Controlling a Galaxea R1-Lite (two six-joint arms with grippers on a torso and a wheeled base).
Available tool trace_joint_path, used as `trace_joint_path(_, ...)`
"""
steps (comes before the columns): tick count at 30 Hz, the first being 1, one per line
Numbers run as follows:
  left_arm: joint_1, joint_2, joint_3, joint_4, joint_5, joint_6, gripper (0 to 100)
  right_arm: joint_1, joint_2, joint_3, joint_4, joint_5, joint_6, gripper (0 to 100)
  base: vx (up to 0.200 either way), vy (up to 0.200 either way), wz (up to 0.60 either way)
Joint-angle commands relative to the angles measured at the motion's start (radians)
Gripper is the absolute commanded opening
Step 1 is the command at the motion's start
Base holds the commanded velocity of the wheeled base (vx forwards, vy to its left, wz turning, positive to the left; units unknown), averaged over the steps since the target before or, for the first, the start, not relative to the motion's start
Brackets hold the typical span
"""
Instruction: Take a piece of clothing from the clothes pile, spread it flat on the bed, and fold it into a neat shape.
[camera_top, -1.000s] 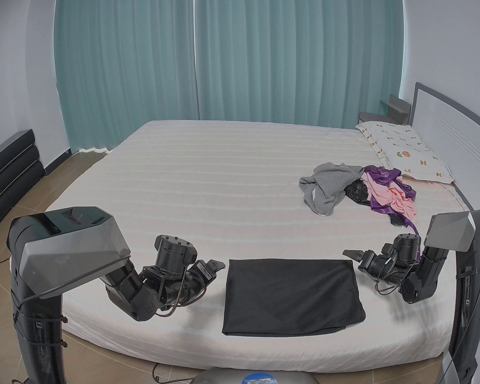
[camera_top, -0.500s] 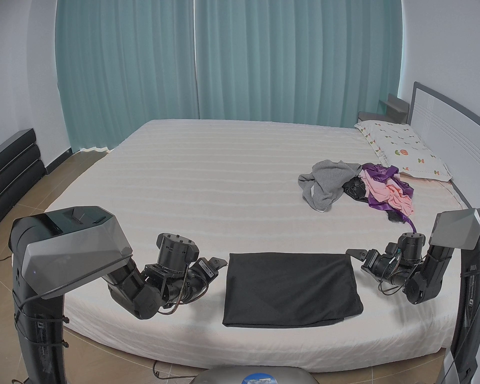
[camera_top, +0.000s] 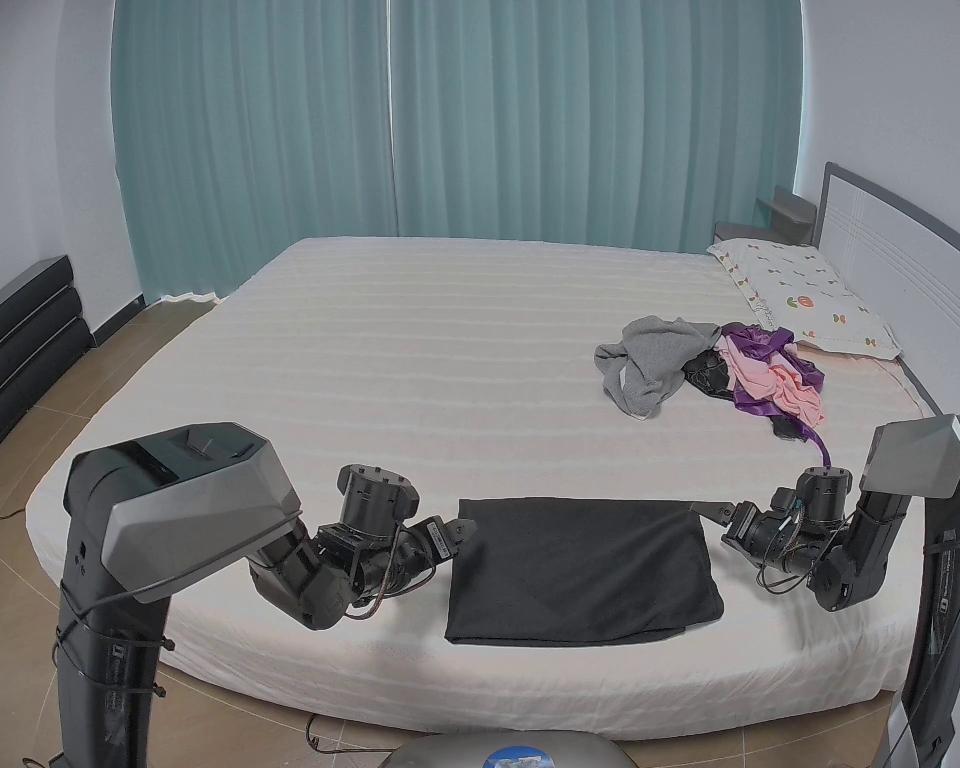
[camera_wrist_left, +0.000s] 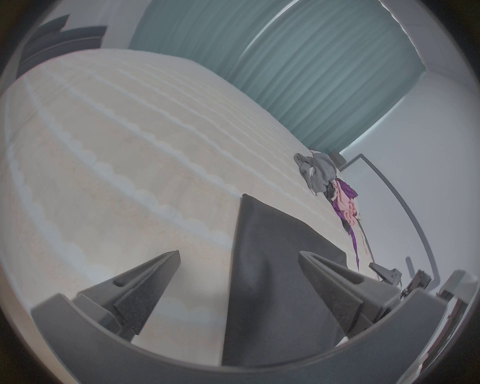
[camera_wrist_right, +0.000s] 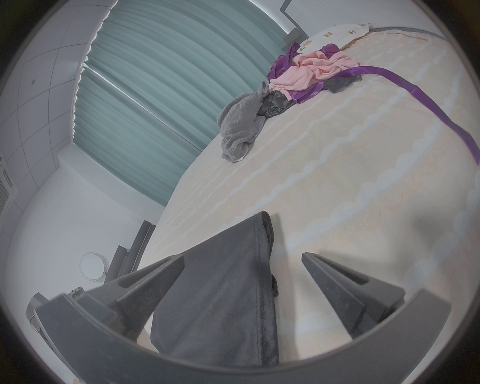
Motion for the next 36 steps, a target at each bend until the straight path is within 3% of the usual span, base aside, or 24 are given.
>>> trace_joint_path(1,-0.021,0.080,-0.078,-0.005,-0.006,0.016,100,0.005,-0.007,0.021,-0.003,0.001,0.000,100,0.000,0.000,0.00)
trace_joint_path(9,-0.027,0.081,-0.092,-0.002,-0.066,0.003,100,0.005,-0.005,0.013,-0.021,-0.001,0.002,100,0.000,0.000,0.00)
trace_joint_path(25,-0.046,0.120,-0.150,0.005,-0.063,0.005,100,0.013,-0.004,0.021,-0.055,-0.006,0.007,100,0.000,0.000,0.00)
trace_joint_path(26,-0.046,0.118,-0.150,0.005,-0.063,0.005,0,0.013,-0.004,0.021,-0.055,-0.006,0.007,100,0.000,0.000,0.00)
trace_joint_path(36,-0.043,0.112,-0.138,-0.004,-0.054,0.000,0,-0.015,-0.033,0.021,-0.055,-0.004,0.020,100,0.000,0.000,0.00)
